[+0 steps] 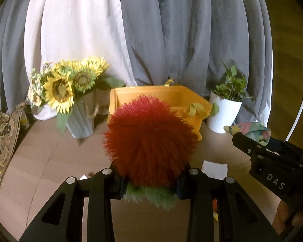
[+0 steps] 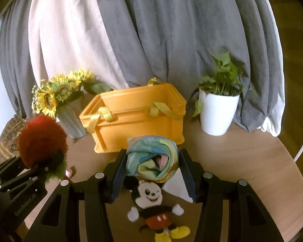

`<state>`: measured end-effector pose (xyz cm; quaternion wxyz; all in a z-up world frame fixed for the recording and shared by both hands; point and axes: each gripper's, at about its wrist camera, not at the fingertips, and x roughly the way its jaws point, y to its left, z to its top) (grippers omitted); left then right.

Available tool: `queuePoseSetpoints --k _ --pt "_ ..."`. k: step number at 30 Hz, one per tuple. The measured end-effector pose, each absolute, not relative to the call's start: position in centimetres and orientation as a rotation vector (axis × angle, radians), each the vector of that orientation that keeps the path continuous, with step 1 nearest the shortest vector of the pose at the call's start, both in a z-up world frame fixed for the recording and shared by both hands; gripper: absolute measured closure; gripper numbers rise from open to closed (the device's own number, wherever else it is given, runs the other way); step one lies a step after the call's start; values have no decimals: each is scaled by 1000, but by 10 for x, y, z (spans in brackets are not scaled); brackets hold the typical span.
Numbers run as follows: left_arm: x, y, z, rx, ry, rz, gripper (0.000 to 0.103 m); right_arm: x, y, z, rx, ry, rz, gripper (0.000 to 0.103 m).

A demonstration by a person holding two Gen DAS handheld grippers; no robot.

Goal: Organize soft objects
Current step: 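Lift the pompom and cloth roll and carry both over the orange crate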

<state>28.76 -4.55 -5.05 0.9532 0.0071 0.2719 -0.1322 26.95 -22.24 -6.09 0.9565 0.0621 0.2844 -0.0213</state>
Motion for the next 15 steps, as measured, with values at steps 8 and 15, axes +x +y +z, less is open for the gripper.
queuePoseSetpoints --k 8,15 --pt "307 -36 -35 26 515 -300 68 286 -211 -45 137 522 -68 51" --pt "327 -31 -23 32 484 -309 68 303 -205 -34 146 483 -81 51"
